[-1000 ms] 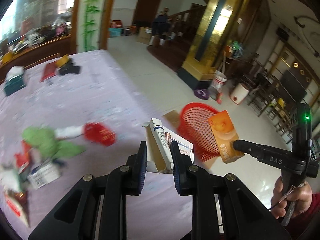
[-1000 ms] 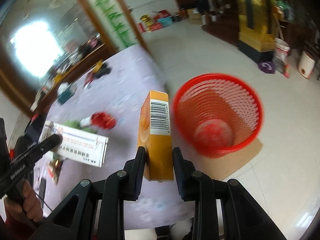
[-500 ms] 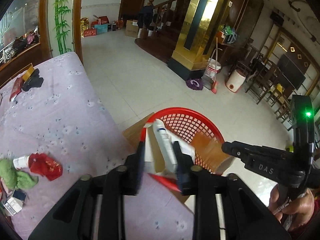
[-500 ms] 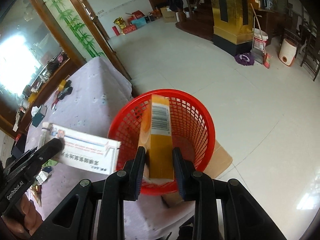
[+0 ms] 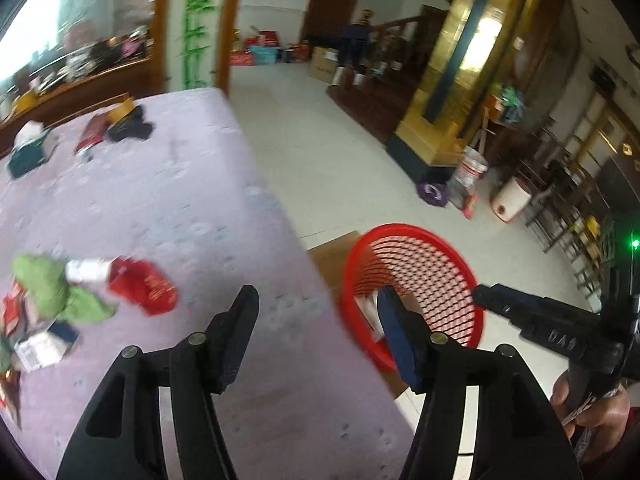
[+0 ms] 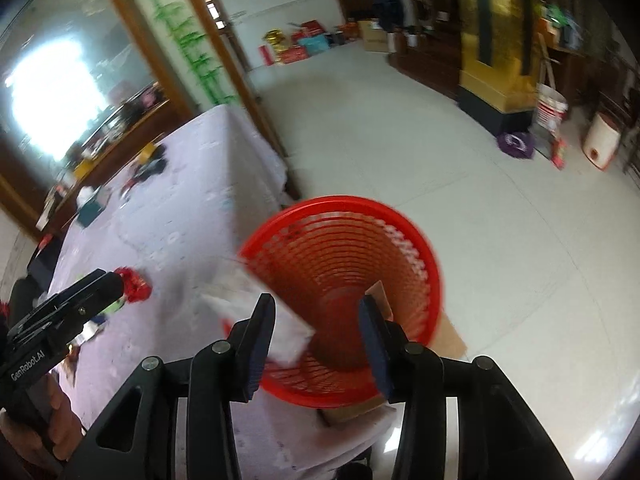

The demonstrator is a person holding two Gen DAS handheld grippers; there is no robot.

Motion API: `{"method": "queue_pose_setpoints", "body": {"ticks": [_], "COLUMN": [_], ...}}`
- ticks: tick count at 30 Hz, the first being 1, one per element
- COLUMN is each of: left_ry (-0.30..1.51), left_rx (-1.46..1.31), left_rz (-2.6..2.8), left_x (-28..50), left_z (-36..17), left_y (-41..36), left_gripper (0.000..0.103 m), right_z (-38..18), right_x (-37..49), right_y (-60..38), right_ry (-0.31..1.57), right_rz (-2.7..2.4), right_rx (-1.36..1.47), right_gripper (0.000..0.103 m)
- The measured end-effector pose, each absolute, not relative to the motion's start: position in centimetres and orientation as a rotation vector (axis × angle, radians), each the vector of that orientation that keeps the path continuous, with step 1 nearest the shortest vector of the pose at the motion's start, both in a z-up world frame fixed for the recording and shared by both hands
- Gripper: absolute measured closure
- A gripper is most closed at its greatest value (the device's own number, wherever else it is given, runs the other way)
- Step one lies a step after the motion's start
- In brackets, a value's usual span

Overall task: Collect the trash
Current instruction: 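Carry both boxes to the red basket and open both grippers to drop them, then return both tools to the table and reach toward the white cloth and red packet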

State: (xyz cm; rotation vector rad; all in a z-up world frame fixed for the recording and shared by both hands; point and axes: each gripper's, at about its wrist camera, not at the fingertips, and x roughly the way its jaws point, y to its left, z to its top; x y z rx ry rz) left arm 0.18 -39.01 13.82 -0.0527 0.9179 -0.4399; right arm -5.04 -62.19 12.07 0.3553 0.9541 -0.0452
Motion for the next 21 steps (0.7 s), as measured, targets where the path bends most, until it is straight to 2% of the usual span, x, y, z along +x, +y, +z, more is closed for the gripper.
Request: {"method": "queue_pose_setpoints", "body": {"ticks": [8,21], "left_ry": [0.92,0.936], "left_rx": [-0.114,-0.242], "left_rz": [-0.346,-0.118], "left_x": [-2.1,-5.9], "left_z": [13.1,12.5], "left_y": [-31.7,-14.7], "left_gripper": [0.043,0.041], "right_z": [12.9,12.7], "right_x": [-4.1,-3.8], "right_y": [-58.8,-42.3], "right_ry": [0.928,0.986], "right_rz": [0.009,0.269], "right_rx": [0.337,0.232], "right_gripper": [0.055,0.049]}}
